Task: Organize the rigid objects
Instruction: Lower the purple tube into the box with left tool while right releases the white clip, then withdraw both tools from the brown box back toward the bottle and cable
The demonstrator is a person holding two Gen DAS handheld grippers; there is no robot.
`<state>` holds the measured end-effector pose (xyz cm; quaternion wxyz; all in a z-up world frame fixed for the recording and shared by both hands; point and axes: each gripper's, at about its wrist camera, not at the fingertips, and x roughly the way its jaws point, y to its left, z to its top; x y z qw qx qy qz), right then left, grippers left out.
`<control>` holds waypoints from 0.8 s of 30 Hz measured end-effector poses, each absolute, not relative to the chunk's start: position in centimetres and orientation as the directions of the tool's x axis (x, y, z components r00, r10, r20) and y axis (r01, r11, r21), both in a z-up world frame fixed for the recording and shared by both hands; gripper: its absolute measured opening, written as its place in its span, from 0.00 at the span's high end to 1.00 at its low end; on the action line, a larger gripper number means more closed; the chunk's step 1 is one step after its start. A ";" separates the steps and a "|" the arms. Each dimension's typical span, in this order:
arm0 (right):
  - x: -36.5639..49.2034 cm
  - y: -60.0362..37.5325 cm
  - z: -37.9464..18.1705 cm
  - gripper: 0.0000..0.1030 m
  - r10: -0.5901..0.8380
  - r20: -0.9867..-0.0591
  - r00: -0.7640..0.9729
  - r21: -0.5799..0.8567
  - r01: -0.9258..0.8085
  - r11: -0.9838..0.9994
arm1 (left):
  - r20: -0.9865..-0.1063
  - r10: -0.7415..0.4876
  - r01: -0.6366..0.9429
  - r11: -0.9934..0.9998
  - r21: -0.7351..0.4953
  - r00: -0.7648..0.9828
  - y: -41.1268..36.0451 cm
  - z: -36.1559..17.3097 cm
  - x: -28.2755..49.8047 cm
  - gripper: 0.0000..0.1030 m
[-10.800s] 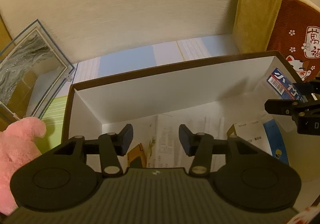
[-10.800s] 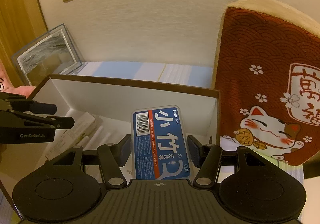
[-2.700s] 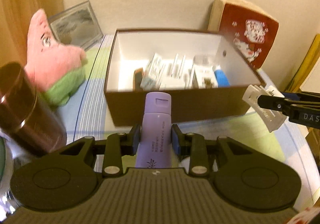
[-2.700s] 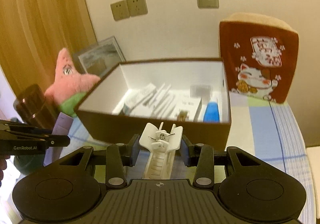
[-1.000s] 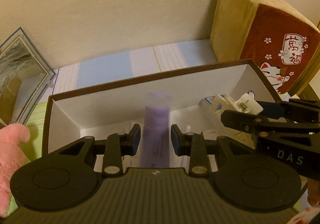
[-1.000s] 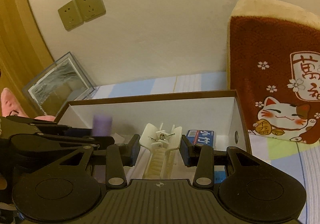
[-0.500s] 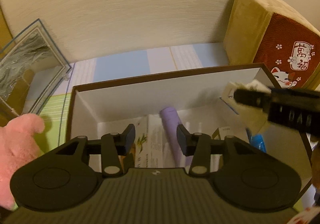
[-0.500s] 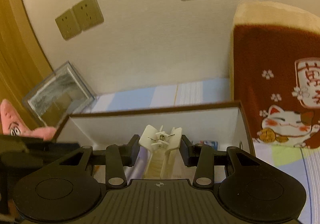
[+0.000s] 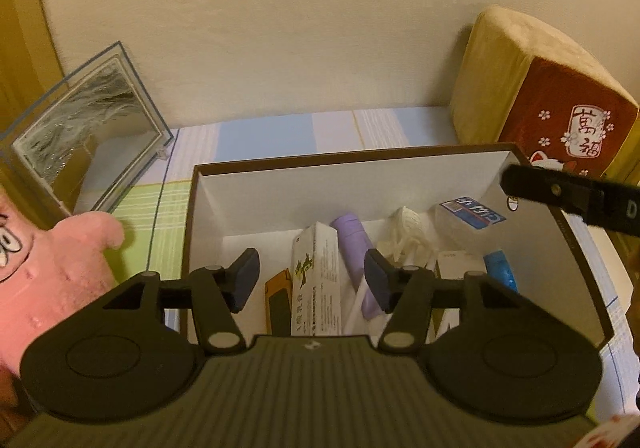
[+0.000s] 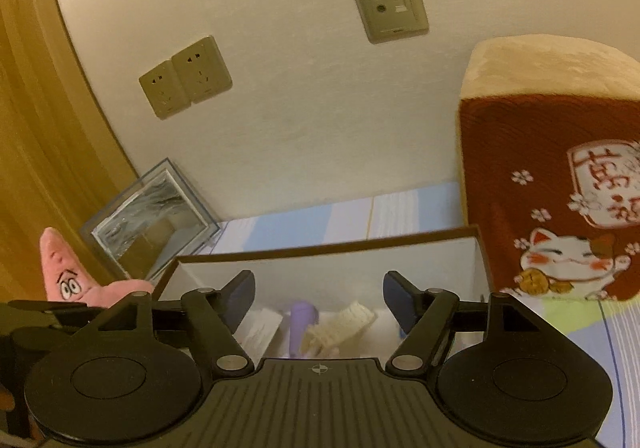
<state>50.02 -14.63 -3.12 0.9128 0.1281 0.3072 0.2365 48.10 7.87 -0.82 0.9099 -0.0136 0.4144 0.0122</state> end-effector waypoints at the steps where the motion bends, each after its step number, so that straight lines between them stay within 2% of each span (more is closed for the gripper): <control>1: 49.7 -14.8 -3.1 0.31 0.511 -0.503 0.697 0.381 -0.351 0.855 | -0.752 0.012 -0.037 0.999 -0.017 0.659 7.9 -0.6 47.8 0.44; 24: 39.2 -17.6 -2.1 0.27 0.501 -0.547 0.671 0.361 -0.352 0.864 | -0.714 -0.058 -0.017 0.995 -0.097 0.698 6.2 2.7 37.3 0.41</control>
